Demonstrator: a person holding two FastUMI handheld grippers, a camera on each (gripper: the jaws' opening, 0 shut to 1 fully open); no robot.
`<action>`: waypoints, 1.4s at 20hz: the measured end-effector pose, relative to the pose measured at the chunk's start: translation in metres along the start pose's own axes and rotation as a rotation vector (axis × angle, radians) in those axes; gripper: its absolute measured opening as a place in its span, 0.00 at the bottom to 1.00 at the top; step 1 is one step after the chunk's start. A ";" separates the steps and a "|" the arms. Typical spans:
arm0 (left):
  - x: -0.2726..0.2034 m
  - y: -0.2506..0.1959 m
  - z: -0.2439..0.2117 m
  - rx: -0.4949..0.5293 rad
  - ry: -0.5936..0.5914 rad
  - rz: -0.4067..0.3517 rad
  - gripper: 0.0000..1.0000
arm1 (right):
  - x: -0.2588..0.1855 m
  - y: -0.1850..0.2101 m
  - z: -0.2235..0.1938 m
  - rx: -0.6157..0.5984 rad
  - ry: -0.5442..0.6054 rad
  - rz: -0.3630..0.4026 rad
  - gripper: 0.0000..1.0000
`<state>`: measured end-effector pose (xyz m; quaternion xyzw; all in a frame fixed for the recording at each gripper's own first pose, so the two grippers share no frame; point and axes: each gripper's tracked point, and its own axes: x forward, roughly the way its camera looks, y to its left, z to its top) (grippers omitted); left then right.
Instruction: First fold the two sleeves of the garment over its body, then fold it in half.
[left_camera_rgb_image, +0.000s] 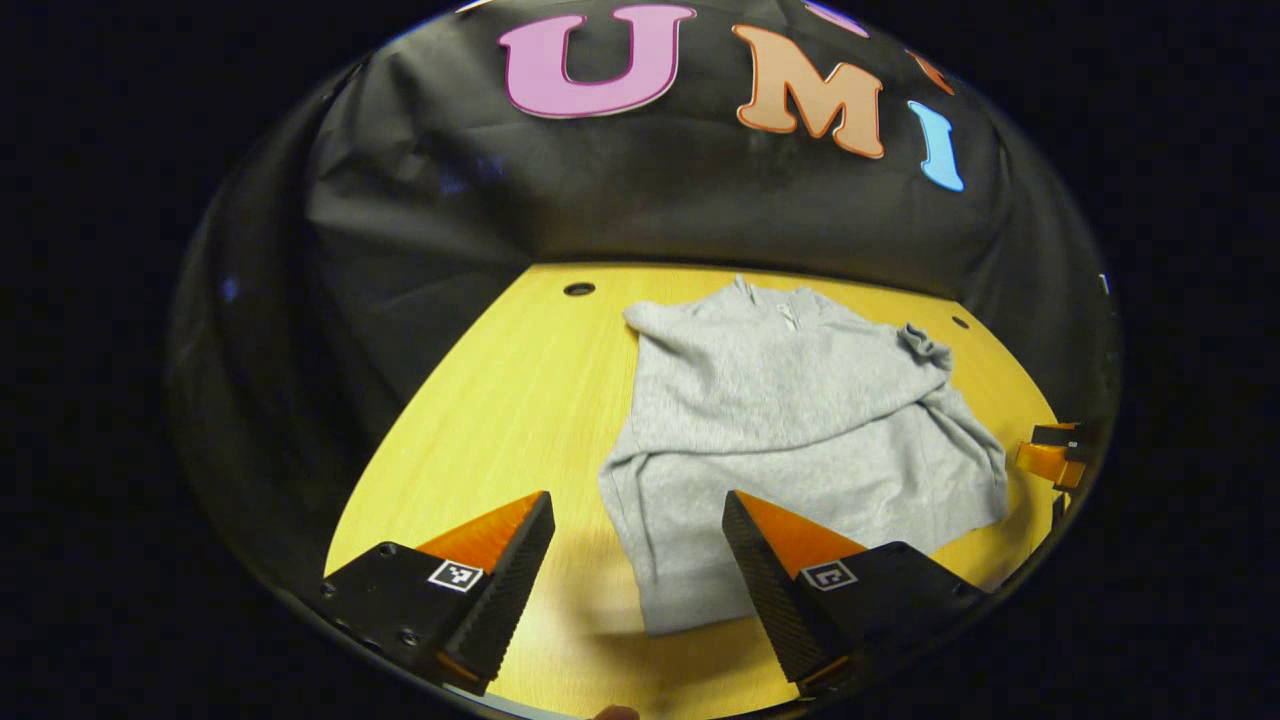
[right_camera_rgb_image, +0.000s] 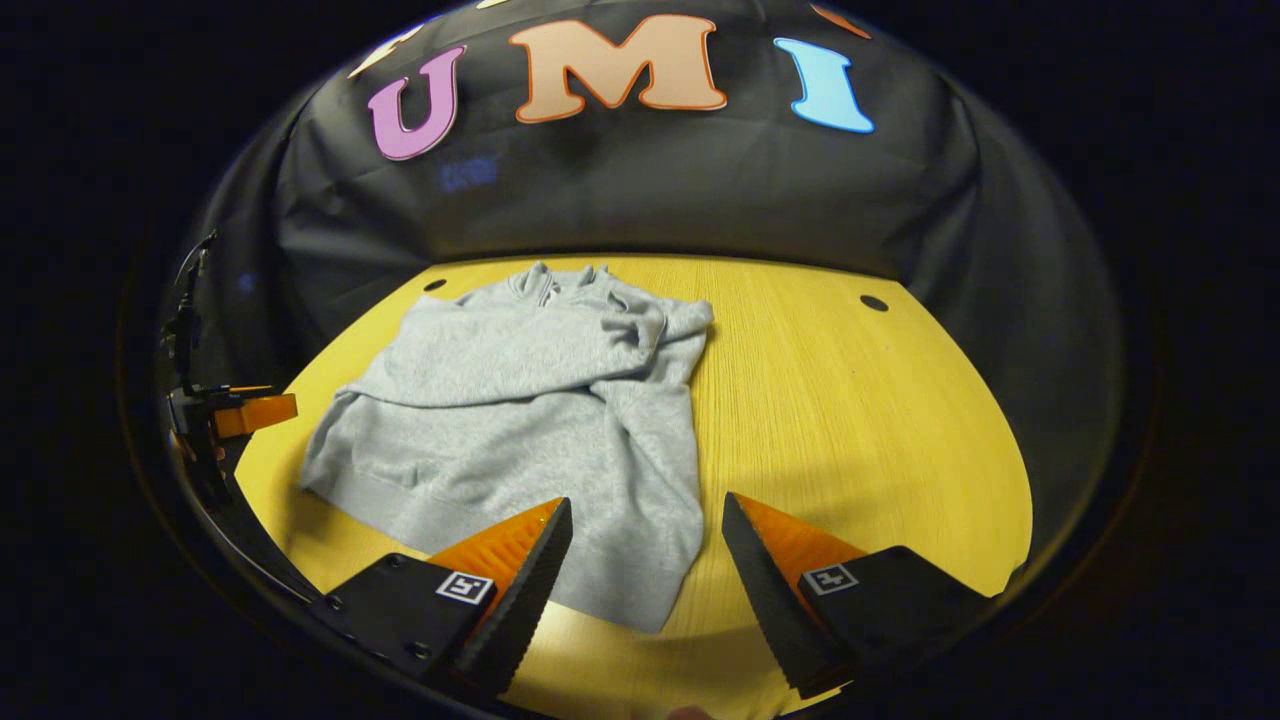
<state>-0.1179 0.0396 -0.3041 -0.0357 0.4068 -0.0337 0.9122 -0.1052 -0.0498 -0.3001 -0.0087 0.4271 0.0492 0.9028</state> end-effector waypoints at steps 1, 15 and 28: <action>0.005 -0.002 -0.012 -0.002 0.025 -0.002 0.99 | 0.003 0.001 -0.006 0.001 0.017 -0.002 0.96; 0.021 -0.017 -0.066 -0.008 0.142 -0.025 0.99 | 0.014 0.002 -0.064 0.007 0.226 -0.022 0.92; 0.022 -0.039 -0.060 -0.123 0.133 -0.087 0.00 | 0.013 0.019 -0.059 0.039 0.266 0.040 0.02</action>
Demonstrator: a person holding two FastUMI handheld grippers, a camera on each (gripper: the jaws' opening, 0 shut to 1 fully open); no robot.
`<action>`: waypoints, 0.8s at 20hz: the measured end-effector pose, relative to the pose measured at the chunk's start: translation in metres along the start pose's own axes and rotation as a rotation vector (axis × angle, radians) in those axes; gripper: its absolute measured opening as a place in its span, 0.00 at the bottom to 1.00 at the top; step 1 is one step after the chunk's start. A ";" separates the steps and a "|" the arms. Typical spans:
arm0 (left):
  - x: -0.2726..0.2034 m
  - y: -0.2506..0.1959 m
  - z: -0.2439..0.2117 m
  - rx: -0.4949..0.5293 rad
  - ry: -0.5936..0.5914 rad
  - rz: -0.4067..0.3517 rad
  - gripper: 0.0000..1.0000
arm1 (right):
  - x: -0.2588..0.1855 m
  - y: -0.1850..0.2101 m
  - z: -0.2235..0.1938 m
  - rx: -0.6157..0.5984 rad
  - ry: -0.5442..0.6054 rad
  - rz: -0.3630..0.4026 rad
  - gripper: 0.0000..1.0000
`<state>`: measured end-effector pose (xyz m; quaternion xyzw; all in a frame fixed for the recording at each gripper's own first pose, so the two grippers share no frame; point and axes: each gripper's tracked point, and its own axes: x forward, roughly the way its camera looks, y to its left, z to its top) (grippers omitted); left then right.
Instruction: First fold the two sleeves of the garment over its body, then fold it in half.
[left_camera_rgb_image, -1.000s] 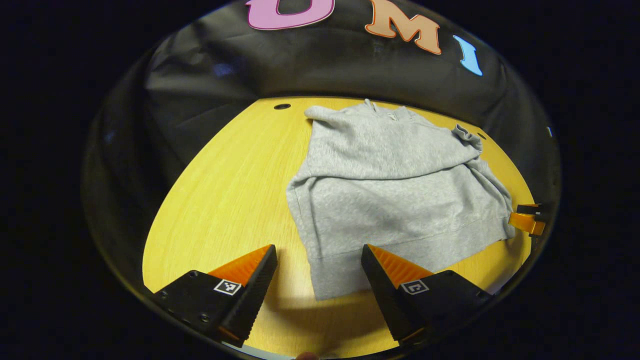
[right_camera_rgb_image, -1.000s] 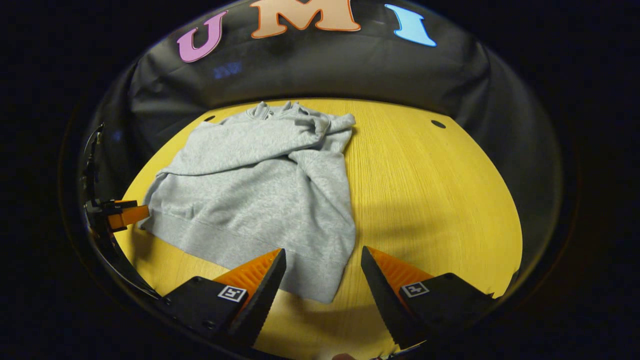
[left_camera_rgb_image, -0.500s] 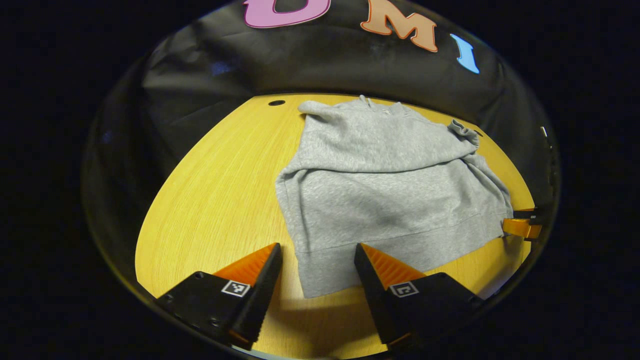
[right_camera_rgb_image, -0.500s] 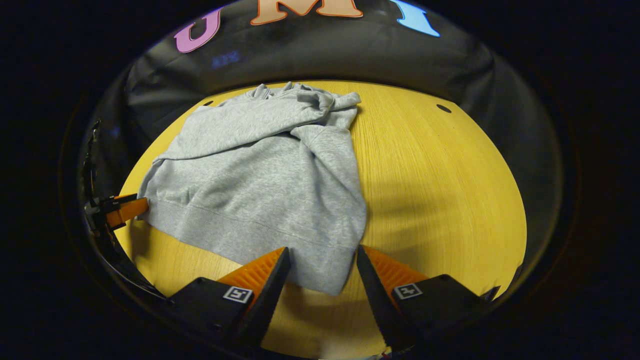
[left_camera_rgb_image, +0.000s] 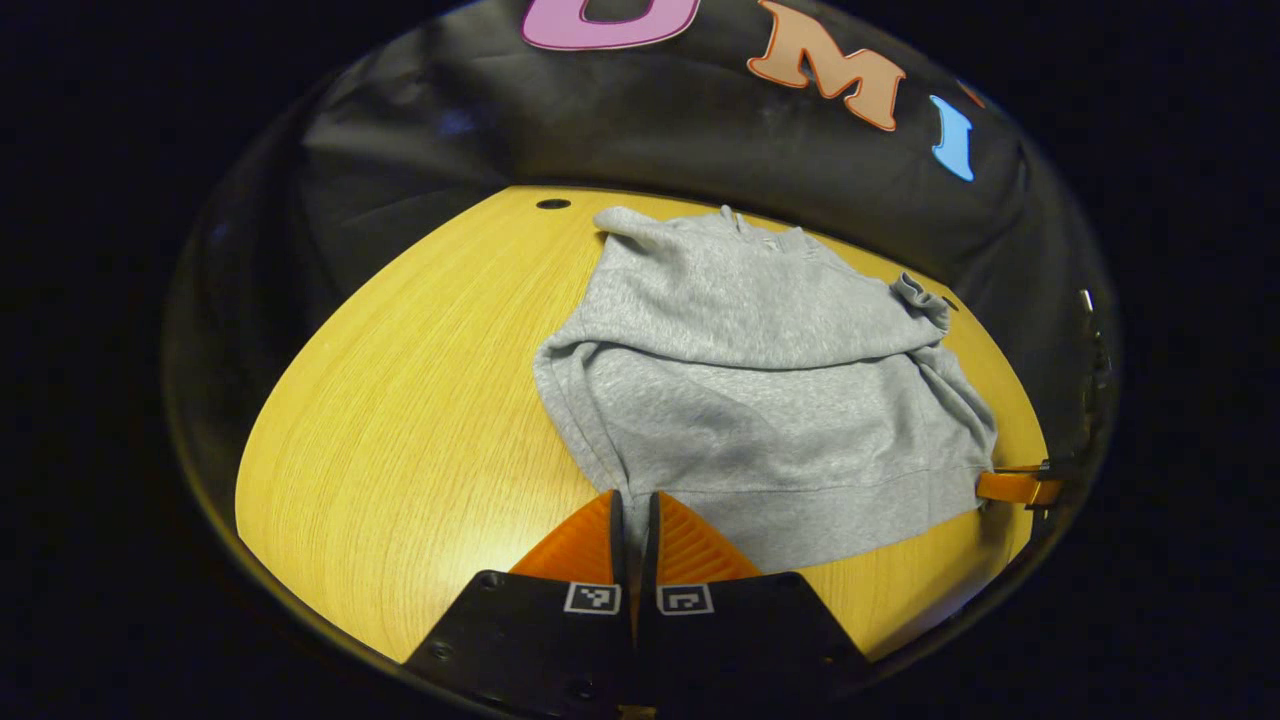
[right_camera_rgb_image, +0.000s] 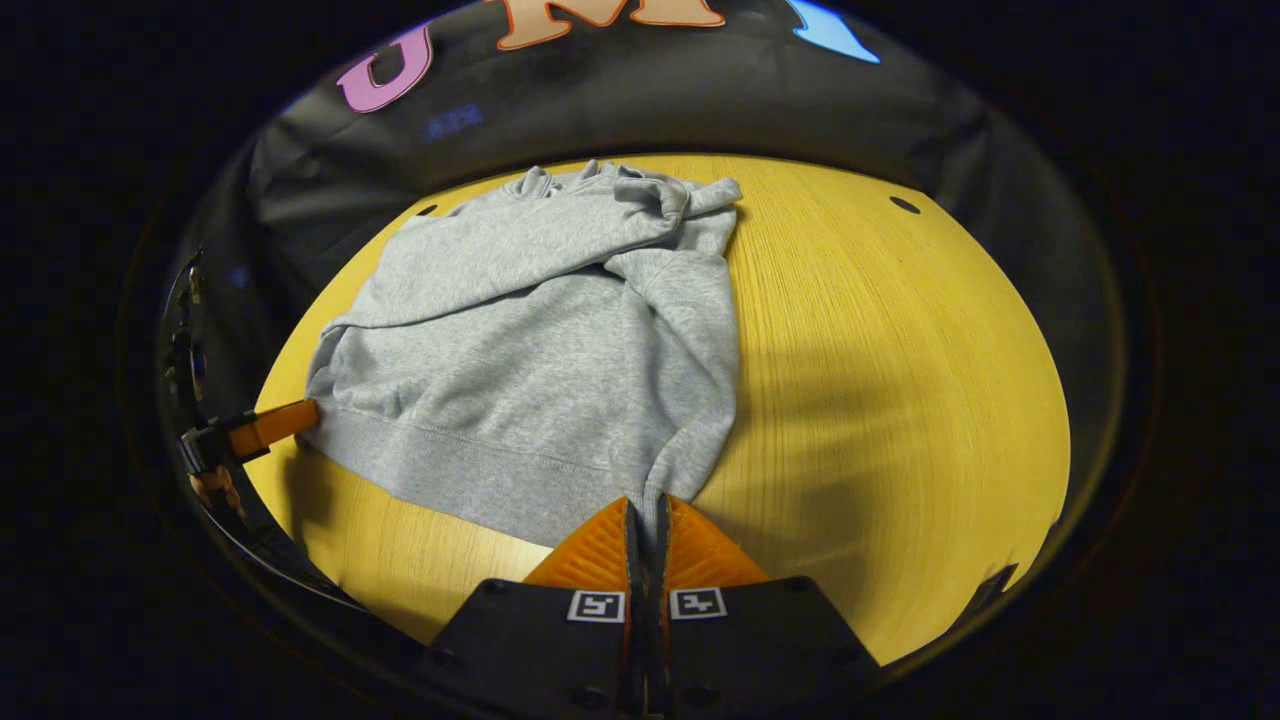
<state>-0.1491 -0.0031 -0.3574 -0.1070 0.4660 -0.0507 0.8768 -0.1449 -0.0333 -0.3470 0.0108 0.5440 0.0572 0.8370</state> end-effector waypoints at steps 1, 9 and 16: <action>-0.002 0.001 0.000 0.001 0.006 -0.004 0.00 | 0.000 -0.001 -0.001 0.002 0.006 0.002 0.02; -0.013 0.003 0.003 0.003 0.040 -0.003 0.00 | -0.016 -0.002 0.007 0.039 0.025 0.054 0.02; -0.015 0.006 0.008 -0.047 0.058 0.007 0.00 | -0.020 0.004 0.018 0.072 0.058 0.101 0.02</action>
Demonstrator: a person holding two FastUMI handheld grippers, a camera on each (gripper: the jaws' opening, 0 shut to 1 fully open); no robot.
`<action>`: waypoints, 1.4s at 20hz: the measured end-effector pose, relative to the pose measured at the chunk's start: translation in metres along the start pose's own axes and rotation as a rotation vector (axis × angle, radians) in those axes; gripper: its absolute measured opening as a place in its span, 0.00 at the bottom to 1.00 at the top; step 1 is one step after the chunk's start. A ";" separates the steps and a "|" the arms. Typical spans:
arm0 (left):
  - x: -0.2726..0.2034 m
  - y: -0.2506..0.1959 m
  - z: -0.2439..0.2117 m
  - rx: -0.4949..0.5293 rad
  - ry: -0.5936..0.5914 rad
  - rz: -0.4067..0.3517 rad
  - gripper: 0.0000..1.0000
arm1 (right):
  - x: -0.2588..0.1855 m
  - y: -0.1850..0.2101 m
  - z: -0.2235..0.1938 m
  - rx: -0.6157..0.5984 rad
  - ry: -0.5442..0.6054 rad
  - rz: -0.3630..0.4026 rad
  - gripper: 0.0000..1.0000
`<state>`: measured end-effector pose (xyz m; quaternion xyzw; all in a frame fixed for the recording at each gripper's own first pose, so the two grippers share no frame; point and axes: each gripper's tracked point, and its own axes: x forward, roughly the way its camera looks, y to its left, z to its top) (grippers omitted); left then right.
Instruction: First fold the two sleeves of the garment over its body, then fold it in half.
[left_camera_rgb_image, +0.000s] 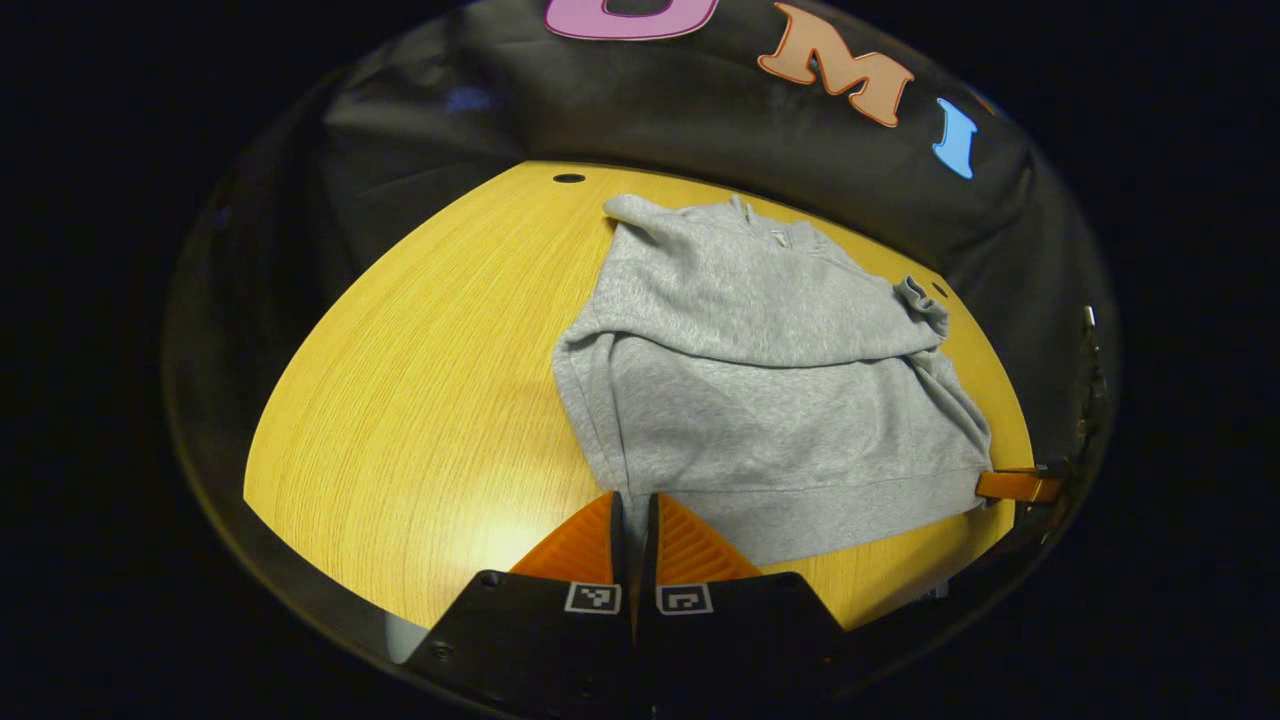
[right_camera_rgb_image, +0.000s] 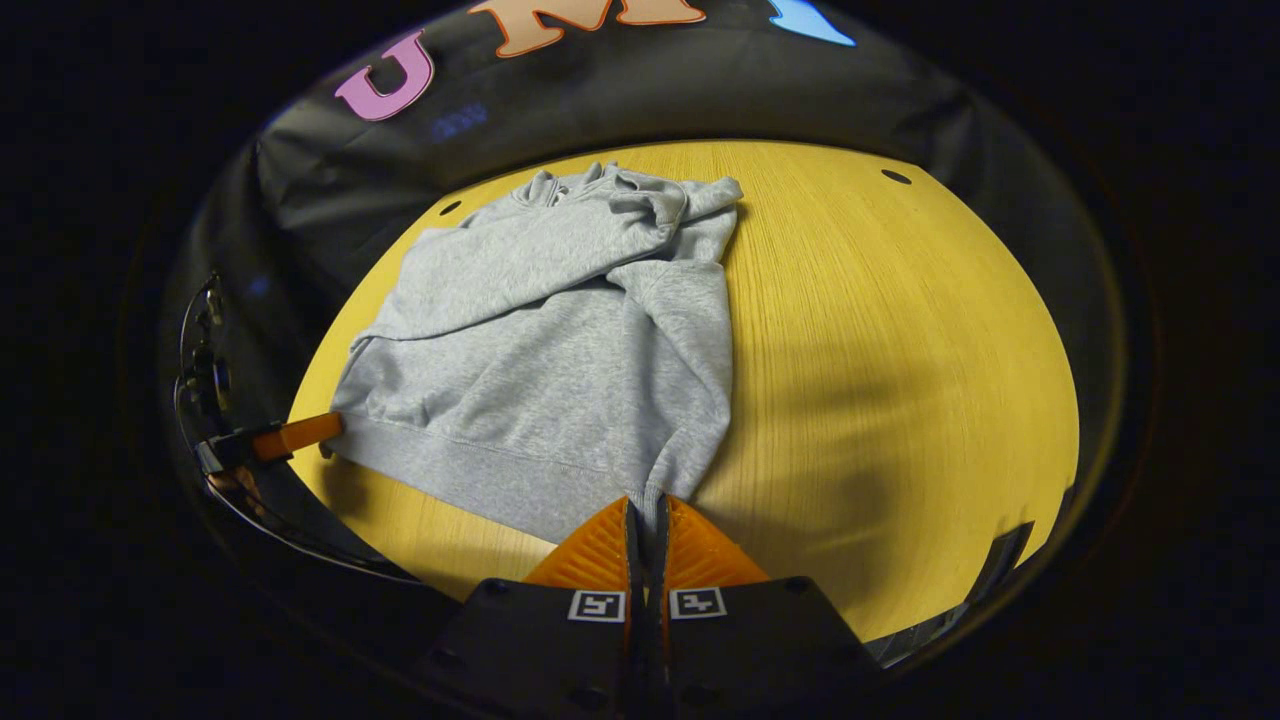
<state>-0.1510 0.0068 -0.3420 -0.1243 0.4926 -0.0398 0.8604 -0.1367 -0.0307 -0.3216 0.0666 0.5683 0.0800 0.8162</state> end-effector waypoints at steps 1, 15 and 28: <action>-0.001 -0.001 0.003 -0.008 -0.005 0.001 0.00 | -0.003 0.003 0.004 0.018 -0.011 0.014 0.02; -0.019 -0.014 0.091 -0.073 -0.146 -0.032 0.00 | -0.052 0.029 0.105 0.283 -0.166 0.216 0.02; 0.019 -0.023 0.171 -0.093 -0.126 -0.055 0.00 | -0.017 0.022 0.196 0.481 -0.220 0.265 0.00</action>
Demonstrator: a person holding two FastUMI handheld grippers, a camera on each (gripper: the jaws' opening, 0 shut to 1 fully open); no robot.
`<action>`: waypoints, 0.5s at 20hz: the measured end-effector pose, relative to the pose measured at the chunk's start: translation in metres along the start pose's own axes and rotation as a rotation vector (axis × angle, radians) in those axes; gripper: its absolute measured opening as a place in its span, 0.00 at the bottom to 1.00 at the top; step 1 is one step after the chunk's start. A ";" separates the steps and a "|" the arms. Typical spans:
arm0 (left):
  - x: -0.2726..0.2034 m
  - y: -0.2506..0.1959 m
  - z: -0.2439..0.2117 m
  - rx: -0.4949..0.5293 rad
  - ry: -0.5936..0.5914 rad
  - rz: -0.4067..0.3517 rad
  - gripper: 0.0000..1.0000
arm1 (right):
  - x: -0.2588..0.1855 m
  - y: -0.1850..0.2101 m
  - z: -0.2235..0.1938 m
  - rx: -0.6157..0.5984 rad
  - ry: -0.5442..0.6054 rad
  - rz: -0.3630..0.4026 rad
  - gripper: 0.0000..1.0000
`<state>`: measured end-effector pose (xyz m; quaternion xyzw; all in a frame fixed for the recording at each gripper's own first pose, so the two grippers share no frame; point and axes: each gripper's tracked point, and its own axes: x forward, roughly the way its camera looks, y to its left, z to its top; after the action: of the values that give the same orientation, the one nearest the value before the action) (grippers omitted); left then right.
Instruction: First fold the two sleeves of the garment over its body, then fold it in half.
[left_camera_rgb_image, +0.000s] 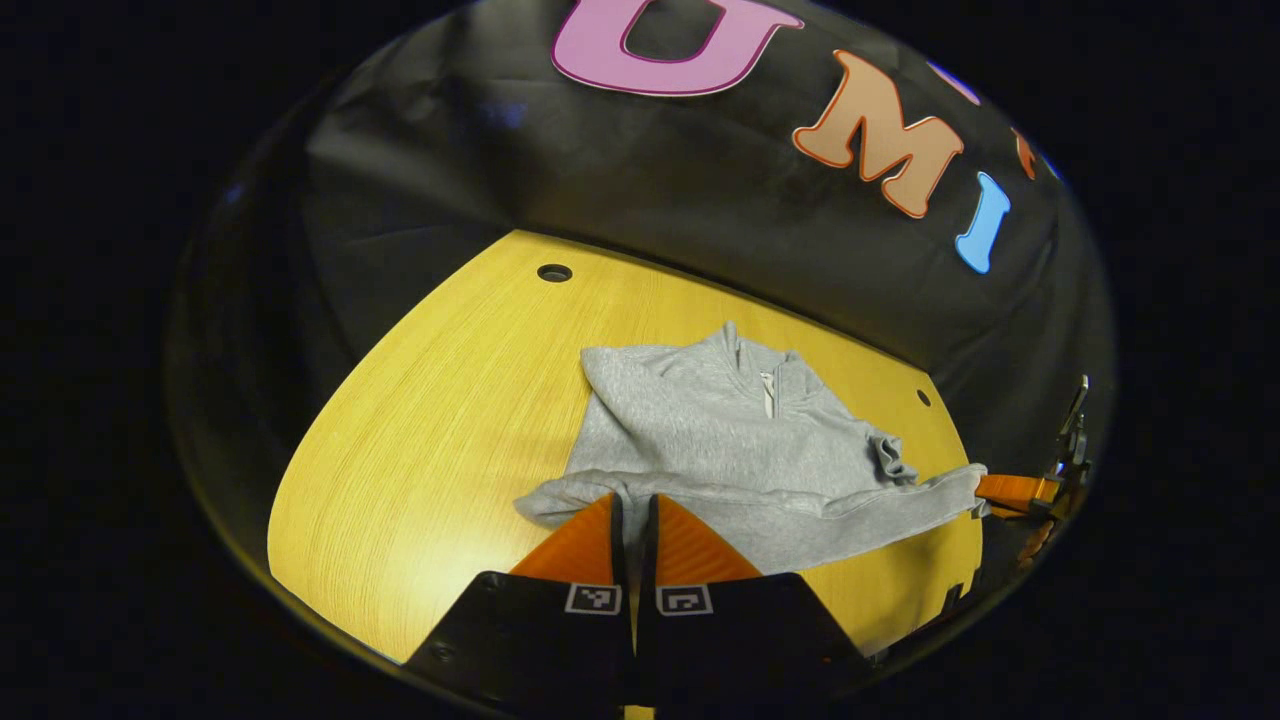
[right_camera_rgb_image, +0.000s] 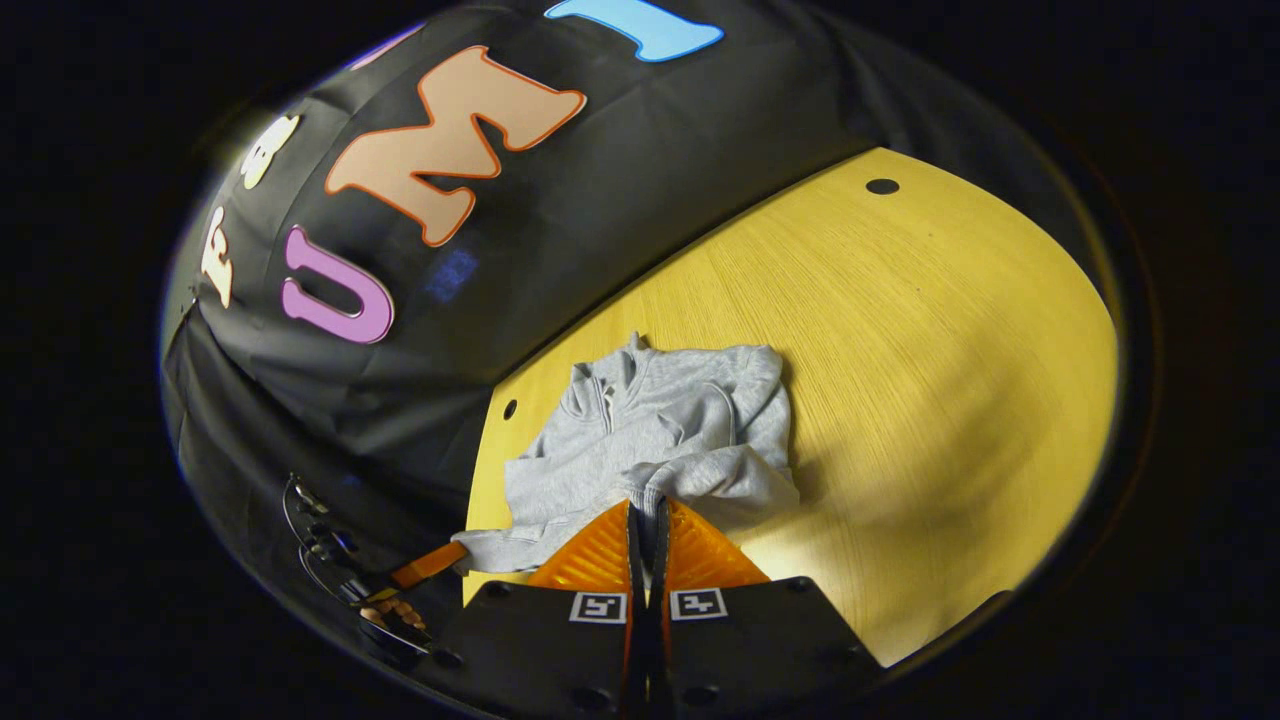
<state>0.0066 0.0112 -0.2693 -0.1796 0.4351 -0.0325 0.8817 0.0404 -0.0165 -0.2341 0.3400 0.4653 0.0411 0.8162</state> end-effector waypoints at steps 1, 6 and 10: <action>0.008 0.000 0.004 0.003 0.004 0.001 0.00 | 0.008 -0.002 0.003 0.026 0.007 -0.003 0.01; 0.056 0.005 0.008 0.024 0.069 0.034 0.00 | 0.054 -0.016 0.015 0.069 0.035 -0.062 0.02; 0.081 0.008 0.008 0.013 0.100 0.050 0.00 | 0.083 -0.029 0.016 0.093 0.057 -0.099 0.02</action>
<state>0.0617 0.0040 -0.3289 -0.1610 0.4829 -0.0223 0.8604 0.0927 -0.0146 -0.3067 0.3527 0.5060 -0.0114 0.7870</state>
